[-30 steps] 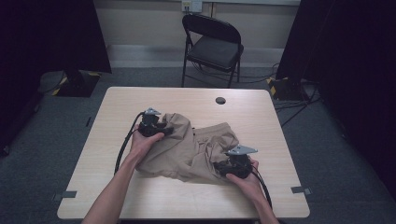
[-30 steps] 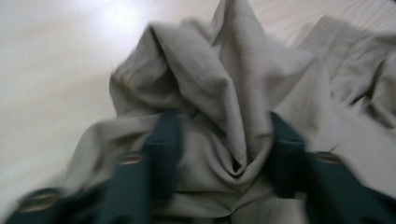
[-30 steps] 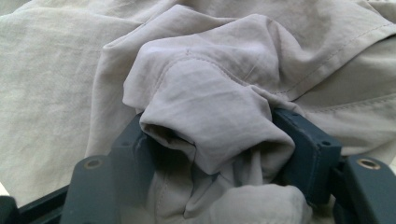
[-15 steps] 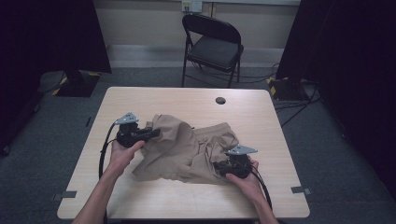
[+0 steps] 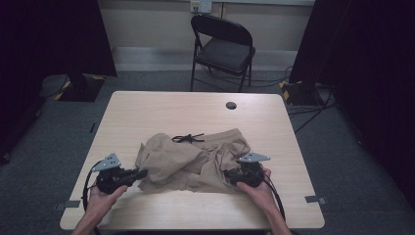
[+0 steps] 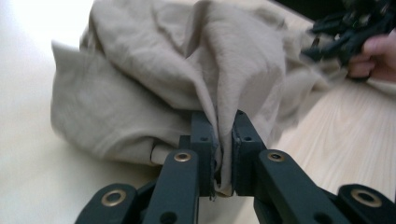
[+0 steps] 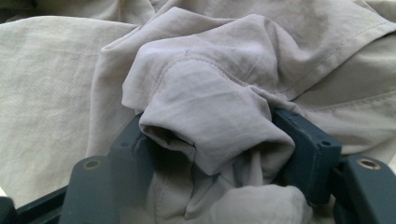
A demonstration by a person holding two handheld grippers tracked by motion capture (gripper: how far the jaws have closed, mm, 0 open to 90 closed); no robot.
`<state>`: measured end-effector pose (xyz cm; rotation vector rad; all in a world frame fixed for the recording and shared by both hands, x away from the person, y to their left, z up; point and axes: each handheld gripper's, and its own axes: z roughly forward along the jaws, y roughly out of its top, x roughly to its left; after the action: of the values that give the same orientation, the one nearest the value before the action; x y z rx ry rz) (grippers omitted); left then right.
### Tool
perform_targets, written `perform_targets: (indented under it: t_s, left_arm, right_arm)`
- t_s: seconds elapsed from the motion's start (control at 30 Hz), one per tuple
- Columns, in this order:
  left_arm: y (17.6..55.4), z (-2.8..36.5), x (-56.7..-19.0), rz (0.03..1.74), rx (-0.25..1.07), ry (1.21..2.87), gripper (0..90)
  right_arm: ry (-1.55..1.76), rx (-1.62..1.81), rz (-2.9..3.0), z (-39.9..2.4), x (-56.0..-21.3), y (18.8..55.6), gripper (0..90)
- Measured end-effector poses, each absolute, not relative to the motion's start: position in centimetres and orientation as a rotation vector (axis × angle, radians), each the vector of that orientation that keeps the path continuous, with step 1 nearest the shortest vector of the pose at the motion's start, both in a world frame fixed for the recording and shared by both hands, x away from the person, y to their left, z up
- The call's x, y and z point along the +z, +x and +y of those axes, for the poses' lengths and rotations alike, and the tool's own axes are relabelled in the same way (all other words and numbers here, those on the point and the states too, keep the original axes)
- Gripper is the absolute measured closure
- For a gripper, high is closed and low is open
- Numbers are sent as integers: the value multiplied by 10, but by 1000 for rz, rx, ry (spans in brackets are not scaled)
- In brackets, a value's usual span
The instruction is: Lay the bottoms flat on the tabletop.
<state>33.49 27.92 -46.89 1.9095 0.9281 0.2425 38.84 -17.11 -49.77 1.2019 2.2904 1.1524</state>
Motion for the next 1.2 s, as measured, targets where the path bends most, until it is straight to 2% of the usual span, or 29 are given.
perform_targets:
  t_s: [0.2,0.3,0.43,0.57,0.63,0.77,0.9,1.13,1.17,1.2]
  left_arm:
    - [341,277,-493,977,212,2003,789]
    - [344,278,-493,1005,202,1976,687]
    - [342,283,-480,1021,225,1891,481]
    - [344,287,-464,1012,263,1833,356]
    - [350,287,-458,1007,280,1822,326]
    - [369,281,-446,1015,310,1762,324]
    - [397,263,-439,1018,319,1784,337]
    - [434,238,-468,1158,278,1845,338]
    - [436,237,-473,1149,249,1843,371]
    - [436,237,-476,1125,228,1859,451]
  right_arm:
    - [1198,1151,2289,-171,-498,388,330]
    - [1180,1136,2289,-170,-498,388,330]
    - [1177,1134,2290,-170,-498,388,329]
    - [1176,1135,2290,-170,-498,388,329]
    - [1176,1135,2290,-170,-498,388,328]
    - [1172,1131,2292,-169,-498,387,328]
    - [1171,1133,2291,-169,-498,387,327]
    - [1162,1119,2290,-168,-498,387,327]
    - [1162,1119,2289,-168,-498,387,327]
    - [1161,1119,2290,-168,-498,387,327]
